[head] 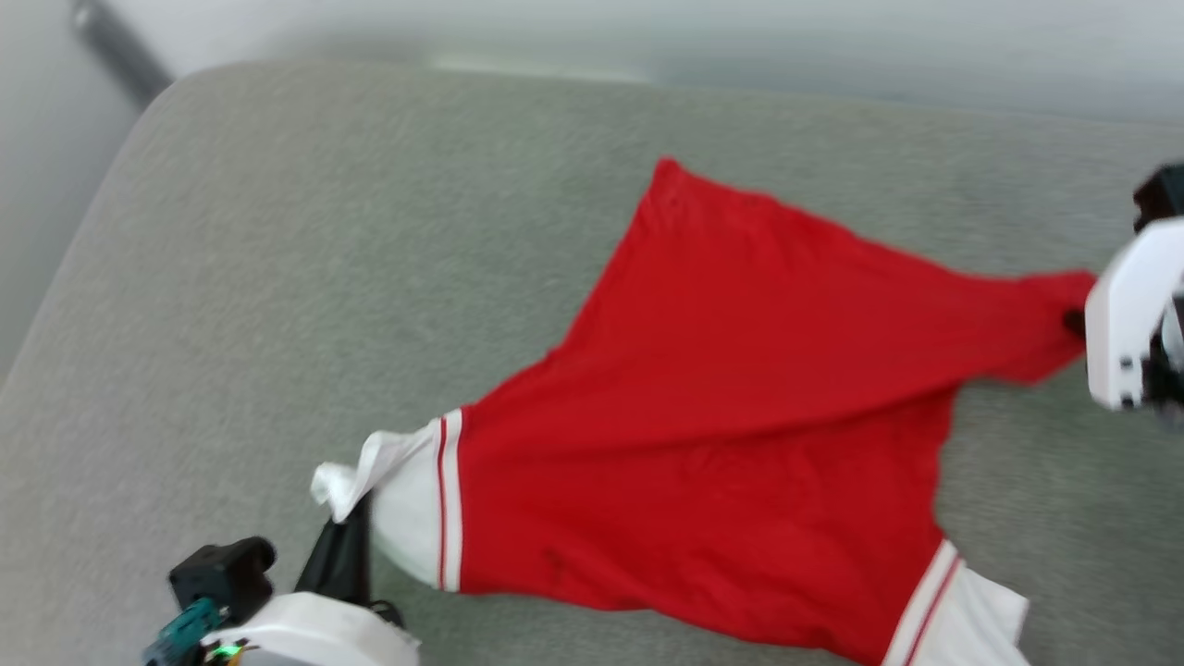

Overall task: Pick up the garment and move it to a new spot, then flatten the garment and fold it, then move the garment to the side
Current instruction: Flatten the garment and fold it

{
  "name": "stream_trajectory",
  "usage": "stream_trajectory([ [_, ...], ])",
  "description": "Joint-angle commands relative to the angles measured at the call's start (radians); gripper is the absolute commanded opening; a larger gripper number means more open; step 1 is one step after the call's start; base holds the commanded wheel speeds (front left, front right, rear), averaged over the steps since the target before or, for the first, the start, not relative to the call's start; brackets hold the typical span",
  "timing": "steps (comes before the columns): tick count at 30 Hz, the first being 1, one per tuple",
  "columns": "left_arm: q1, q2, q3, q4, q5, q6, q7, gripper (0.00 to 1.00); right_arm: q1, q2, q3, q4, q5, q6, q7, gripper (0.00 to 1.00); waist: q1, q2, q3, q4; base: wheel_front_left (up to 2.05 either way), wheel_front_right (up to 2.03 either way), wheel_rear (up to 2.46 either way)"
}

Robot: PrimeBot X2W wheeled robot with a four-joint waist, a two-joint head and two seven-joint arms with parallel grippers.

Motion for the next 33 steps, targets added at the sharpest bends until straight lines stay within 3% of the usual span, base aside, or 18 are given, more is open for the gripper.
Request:
stream_trajectory([
  [1, 0.023, 0.013, 0.012, -0.004, -0.005, 0.01, 0.0, 0.0, 0.049, -0.014, 0.004, -0.031, 0.012, -0.001, 0.005, 0.0, 0.0, 0.0, -0.085, -0.098, 0.0, 0.0, 0.0],
  [5, 0.08, 0.048, 0.045, -0.032, -0.014, 0.038, 0.01, 0.0, 0.249, -0.057, -0.033, -0.184, 0.046, -0.001, 0.032, 0.0, 0.0, 0.0, -0.129, -0.179, 0.0, 0.0, 0.0],
  [8, 0.118, 0.069, 0.063, -0.053, -0.022, 0.057, 0.019, 0.0, 0.415, -0.048, -0.095, -0.302, 0.053, -0.001, 0.06, 0.0, 0.0, 0.0, -0.151, -0.233, 0.0, 0.0, 0.0],
  [12, 0.152, 0.089, 0.074, -0.073, -0.029, 0.072, 0.035, 0.0, 0.654, 0.006, -0.203, -0.437, 0.028, -0.001, 0.112, 0.0, 0.0, 0.0, -0.169, -0.281, 0.0, 0.0, 0.0],
  [16, 0.163, 0.1, 0.074, -0.088, -0.03, 0.079, 0.049, 0.0, 0.854, 0.114, -0.291, -0.534, -0.011, -0.001, 0.167, 0.0, 0.0, 0.0, -0.171, -0.304, 0.0, 0.0, 0.0],
  [17, 0.157, 0.106, 0.069, -0.096, -0.026, 0.08, 0.059, 0.0, 0.93, 0.194, -0.322, -0.585, -0.042, -0.001, 0.159, 1.0, 0.0, 0.0, -0.167, -0.311, 0.0, 0.0, 0.0],
  [21, 0.144, 0.11, 0.061, -0.107, -0.022, 0.085, 0.07, 0.0, 0.943, 0.261, -0.341, -0.633, -0.062, -0.001, 0.041, 1.0, 0.0, 0.0, -0.163, -0.313, 0.0, 0.0, 0.0],
  [25, 0.127, 0.112, 0.05, -0.114, -0.014, 0.083, 0.08, 0.0, 0.887, 0.291, -0.379, -0.663, -0.091, -0.001, -0.196, 1.0, 0.0, 0.0, -0.161, -0.303, 0.0, 0.0, 0.0],
  [29, 0.107, 0.104, 0.039, -0.119, -0.012, 0.08, 0.082, 0.0, 0.82, 0.3, -0.388, -0.641, -0.113, -0.001, -0.425, 1.0, 0.0, 0.0, -0.153, -0.28, 0.0, 0.0, 0.0],
  [33, 0.083, 0.098, 0.035, -0.123, -0.005, 0.076, 0.082, 0.0, 0.746, 0.293, -0.365, -0.595, -0.112, -0.001, -0.523, 1.0, 0.0, 0.0, -0.136, -0.258, 0.0, 0.0, 0.0],
])
